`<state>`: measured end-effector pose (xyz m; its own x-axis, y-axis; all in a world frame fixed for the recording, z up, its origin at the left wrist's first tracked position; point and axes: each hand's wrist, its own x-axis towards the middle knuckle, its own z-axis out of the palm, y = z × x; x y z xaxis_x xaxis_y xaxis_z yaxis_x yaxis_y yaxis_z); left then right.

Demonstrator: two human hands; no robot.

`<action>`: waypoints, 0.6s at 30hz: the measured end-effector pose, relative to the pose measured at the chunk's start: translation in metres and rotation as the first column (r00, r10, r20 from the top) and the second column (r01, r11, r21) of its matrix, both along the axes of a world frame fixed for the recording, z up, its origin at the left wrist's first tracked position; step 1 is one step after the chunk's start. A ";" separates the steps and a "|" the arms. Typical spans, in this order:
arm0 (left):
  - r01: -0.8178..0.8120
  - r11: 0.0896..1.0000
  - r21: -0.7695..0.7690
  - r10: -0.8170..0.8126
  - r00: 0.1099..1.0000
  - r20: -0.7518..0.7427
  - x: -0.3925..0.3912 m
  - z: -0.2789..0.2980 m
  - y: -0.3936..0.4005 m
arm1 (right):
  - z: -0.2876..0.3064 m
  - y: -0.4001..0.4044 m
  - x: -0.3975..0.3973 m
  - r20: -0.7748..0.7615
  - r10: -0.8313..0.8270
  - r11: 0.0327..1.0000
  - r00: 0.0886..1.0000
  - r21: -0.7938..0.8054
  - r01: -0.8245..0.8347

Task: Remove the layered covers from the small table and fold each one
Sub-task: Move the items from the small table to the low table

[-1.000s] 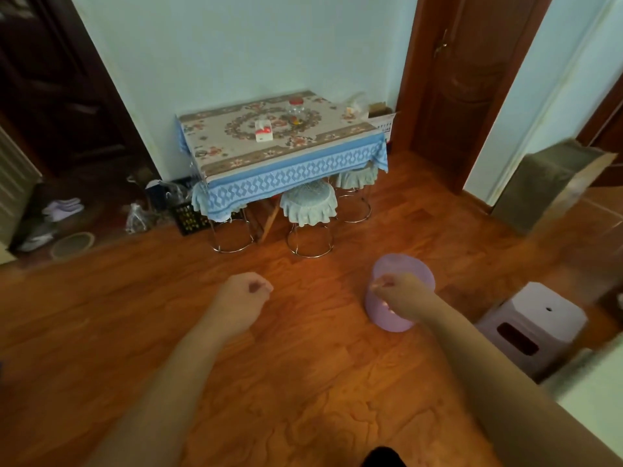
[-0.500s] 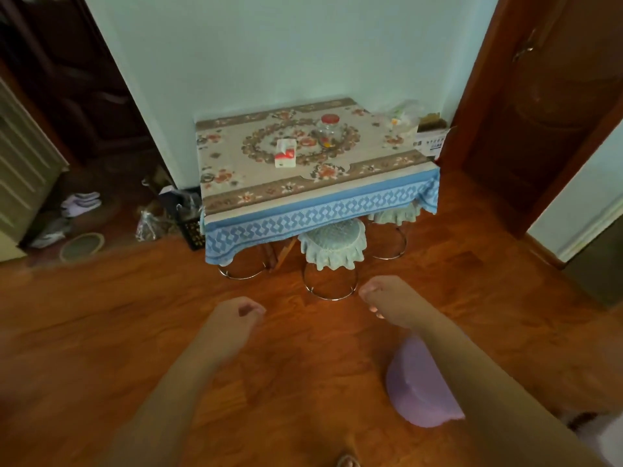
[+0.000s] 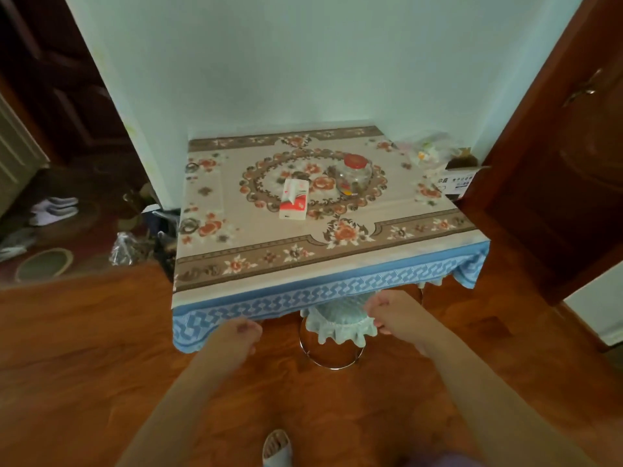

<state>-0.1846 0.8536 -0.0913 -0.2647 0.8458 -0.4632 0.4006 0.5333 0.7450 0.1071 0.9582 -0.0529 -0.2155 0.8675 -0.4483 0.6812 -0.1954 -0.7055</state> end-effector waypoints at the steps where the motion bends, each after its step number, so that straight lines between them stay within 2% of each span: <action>1: 0.013 1.000 0.002 -0.013 1.000 -0.023 -0.001 0.001 0.028 | 0.000 0.018 0.002 -0.005 -0.025 1.000 1.000 -0.005 0.025; 6: 0.153 0.988 0.009 -0.151 0.980 -0.131 0.014 0.011 0.148 | -0.012 0.091 0.017 -0.034 -0.115 0.992 0.993 -0.057 0.113; 10: 0.134 0.989 -0.057 -0.141 0.981 -0.133 0.023 -0.003 0.229 | -0.037 0.162 0.027 -0.021 -0.141 0.978 0.990 -0.157 0.136; 15: -0.023 0.994 -0.111 0.002 0.983 -0.182 0.040 -0.019 0.342 | -0.072 0.275 0.044 0.026 -0.114 0.970 0.993 -0.214 0.117; 18: -0.139 0.987 -0.083 0.097 0.919 -0.383 0.038 -0.034 0.419 | -0.088 0.348 0.046 0.062 -0.098 0.970 0.993 -0.217 0.109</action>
<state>-0.1464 1.2723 -0.1249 -0.5318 0.7492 -0.3948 0.5693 0.6615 0.4883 0.1532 1.3063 -0.1409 -0.1021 0.7629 -0.6385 0.6825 -0.4132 -0.6028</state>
